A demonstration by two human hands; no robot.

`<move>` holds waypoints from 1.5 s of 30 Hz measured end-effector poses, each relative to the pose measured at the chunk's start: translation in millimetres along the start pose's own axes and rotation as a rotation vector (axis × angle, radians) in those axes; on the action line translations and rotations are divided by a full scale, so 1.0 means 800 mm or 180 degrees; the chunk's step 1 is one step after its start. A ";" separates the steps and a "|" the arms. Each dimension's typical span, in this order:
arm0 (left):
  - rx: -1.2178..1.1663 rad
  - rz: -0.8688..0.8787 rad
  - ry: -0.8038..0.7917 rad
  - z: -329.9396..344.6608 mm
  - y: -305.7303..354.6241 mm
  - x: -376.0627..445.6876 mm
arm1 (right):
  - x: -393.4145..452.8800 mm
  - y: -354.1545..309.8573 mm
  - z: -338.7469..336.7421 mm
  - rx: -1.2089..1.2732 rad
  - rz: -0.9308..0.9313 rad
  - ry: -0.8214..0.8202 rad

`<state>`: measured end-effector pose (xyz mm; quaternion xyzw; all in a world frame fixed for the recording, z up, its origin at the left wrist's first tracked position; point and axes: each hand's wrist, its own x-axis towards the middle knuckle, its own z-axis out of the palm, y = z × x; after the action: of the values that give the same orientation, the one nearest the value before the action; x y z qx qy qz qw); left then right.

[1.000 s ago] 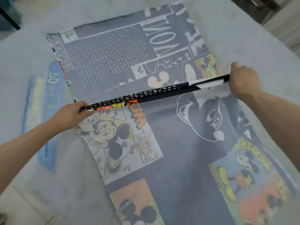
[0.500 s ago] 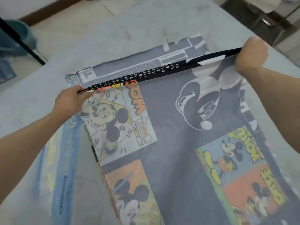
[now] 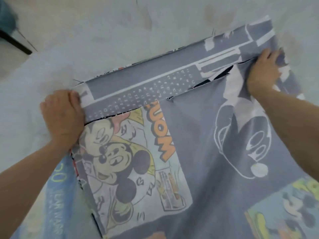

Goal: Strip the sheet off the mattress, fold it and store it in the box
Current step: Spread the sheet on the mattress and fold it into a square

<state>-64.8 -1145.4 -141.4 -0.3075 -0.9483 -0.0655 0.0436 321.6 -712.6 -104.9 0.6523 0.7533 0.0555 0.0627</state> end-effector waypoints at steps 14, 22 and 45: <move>-0.0269 0.0085 0.0412 0.001 -0.004 -0.009 | -0.036 -0.038 -0.065 0.0368 0.0273 -0.0044; -0.1153 0.0599 -0.0973 -0.037 -0.020 0.018 | -0.466 -0.205 -0.090 0.1567 0.0324 0.0402; 0.1380 0.3728 -0.3707 -0.175 -0.337 0.047 | -0.542 -0.482 -0.182 0.2188 0.2375 -0.1439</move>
<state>-248.4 -1361.1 -24.8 -0.7177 -0.4990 0.3191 -0.3661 -18.0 -1197.4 -15.7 0.8535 0.4137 -0.3163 -0.0176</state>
